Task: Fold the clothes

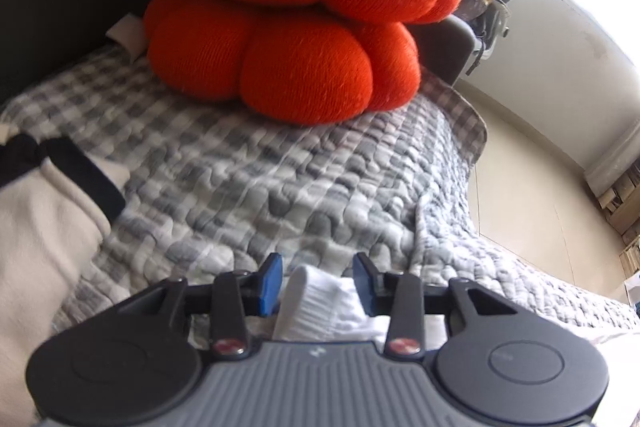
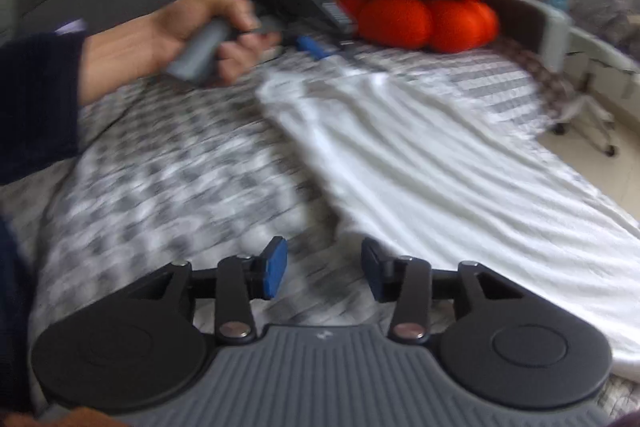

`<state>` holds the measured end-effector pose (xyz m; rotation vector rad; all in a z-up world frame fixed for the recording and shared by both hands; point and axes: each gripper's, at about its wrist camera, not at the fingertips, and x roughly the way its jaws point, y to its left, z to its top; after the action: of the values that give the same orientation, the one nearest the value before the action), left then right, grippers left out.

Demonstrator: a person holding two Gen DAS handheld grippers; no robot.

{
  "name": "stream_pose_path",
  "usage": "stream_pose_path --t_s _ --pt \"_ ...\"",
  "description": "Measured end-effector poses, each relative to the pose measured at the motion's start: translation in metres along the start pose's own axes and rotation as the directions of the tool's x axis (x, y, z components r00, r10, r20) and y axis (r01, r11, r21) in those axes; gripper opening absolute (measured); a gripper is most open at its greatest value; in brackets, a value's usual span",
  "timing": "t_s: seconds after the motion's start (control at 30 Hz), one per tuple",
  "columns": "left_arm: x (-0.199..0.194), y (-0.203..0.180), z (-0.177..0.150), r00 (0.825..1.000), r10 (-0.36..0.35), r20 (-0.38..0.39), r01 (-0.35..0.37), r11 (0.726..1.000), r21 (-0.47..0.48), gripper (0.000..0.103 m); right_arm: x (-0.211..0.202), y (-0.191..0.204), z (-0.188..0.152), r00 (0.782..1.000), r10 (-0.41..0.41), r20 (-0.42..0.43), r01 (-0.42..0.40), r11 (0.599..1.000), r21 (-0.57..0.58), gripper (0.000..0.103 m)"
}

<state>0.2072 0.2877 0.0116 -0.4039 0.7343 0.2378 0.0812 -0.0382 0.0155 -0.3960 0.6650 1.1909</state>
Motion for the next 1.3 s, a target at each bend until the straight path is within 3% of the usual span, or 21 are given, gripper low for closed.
stream_pose_path --t_s 0.1,0.2,0.3,0.33,0.4,0.53,0.63,0.73,0.83,1.1,1.3 --pt "0.005 0.002 -0.002 1.000 0.009 -0.006 -0.009 1.000 -0.019 0.025 -0.034 0.005 0.006 0.993 0.011 0.116 0.002 0.994 -0.108 0.045" --pt "0.009 0.005 -0.004 1.000 0.018 -0.012 -0.018 0.999 -0.038 0.023 -0.044 -0.028 0.026 0.965 -0.116 0.237 0.123 0.992 -0.016 0.043" --pt "0.005 0.008 -0.005 1.000 0.020 -0.001 -0.020 0.999 -0.047 0.022 -0.010 -0.075 0.047 0.941 -0.281 0.187 0.270 0.959 0.082 0.028" --pt "0.004 0.010 -0.006 1.000 0.019 0.005 -0.019 0.998 -0.052 0.022 0.007 -0.086 0.053 0.932 -0.330 0.148 0.323 0.944 0.070 0.016" --pt "0.001 0.012 -0.006 1.000 0.009 0.020 -0.007 0.998 -0.062 0.022 0.041 -0.098 0.064 0.920 -0.380 0.095 0.381 0.925 0.009 0.014" --pt "-0.006 0.012 -0.004 0.998 -0.016 0.060 0.019 0.998 -0.058 0.022 0.077 -0.105 0.077 0.933 -0.354 0.064 0.358 0.930 -0.087 0.015" --pt "-0.008 0.012 -0.003 0.997 -0.029 0.069 0.033 0.998 -0.061 0.022 0.085 -0.108 0.080 0.953 -0.302 0.011 0.301 0.947 -0.108 0.031" --pt "-0.008 0.015 -0.002 0.997 -0.041 0.073 0.046 0.996 -0.074 0.022 0.087 -0.109 0.081 0.954 -0.300 -0.011 0.296 0.946 -0.130 0.030" --pt "-0.009 0.017 -0.002 0.996 -0.048 0.074 0.054 0.995 -0.084 0.022 0.088 -0.107 0.082 0.951 -0.310 -0.019 0.304 0.942 -0.144 0.001" --pt "-0.010 0.019 -0.001 0.995 -0.043 0.086 0.051 0.994 -0.100 0.022 0.086 -0.100 0.089 0.925 -0.377 0.046 0.379 0.909 -0.175 0.001" --pt "0.005 0.005 -0.013 0.997 0.048 0.063 -0.044 0.997 -0.060 0.022 0.106 -0.106 0.088 0.893 -0.449 0.039 0.448 0.878 -0.166 0.001"
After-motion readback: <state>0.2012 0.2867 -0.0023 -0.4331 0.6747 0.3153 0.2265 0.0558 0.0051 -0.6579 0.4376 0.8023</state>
